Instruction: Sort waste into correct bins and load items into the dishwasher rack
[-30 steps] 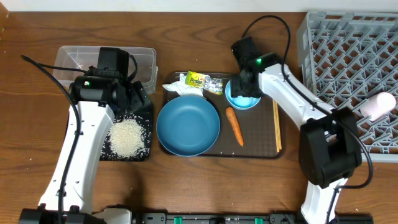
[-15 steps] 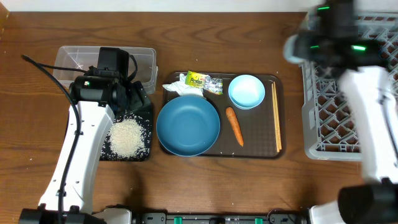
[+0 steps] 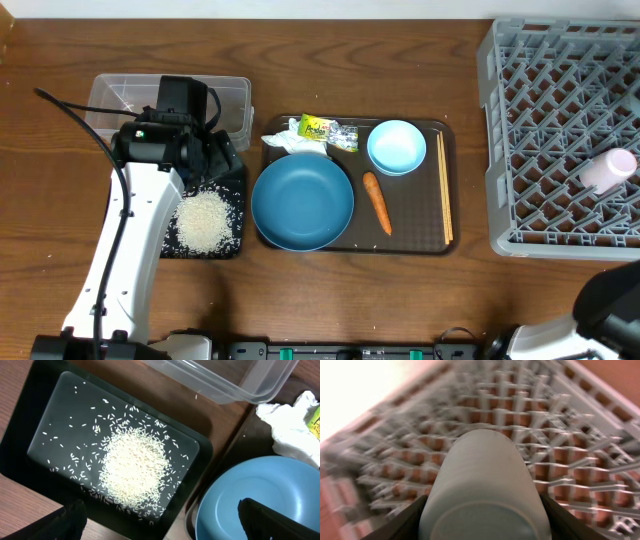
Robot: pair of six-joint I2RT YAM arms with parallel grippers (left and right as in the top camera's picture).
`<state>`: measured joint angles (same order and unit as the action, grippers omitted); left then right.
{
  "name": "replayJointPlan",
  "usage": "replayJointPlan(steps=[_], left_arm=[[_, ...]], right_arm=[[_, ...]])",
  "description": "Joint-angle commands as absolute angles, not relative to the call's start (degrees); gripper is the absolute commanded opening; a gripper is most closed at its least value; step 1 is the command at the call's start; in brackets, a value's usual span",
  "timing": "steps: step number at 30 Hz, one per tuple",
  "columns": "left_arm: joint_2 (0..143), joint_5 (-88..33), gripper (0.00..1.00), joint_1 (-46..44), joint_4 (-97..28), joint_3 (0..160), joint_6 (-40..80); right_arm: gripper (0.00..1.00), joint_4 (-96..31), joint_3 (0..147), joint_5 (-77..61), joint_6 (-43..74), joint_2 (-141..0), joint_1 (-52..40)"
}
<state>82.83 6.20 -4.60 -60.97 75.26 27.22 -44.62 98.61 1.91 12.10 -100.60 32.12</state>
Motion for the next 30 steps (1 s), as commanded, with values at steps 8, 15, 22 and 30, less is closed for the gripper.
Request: replayJointPlan(steps=[8,15,22,30], left_arm=[[82.63,6.68,0.99,-4.40,-61.04,75.88,27.77],[82.63,6.68,0.99,-4.40,-61.04,75.88,27.77],[82.63,6.68,0.99,-4.40,-61.04,75.88,27.77],[82.63,6.68,0.99,-4.40,-61.04,75.88,27.77]], right_arm=[[0.58,-43.55,98.78,1.61,10.63,-108.81,42.35],[0.79,-44.27,98.76,1.02,10.63,-110.41,43.90],[0.88,-45.30,98.96,-5.13,10.66,-110.21,43.81],[0.88,-46.68,99.44,-24.62,13.74,-104.88,42.98]])
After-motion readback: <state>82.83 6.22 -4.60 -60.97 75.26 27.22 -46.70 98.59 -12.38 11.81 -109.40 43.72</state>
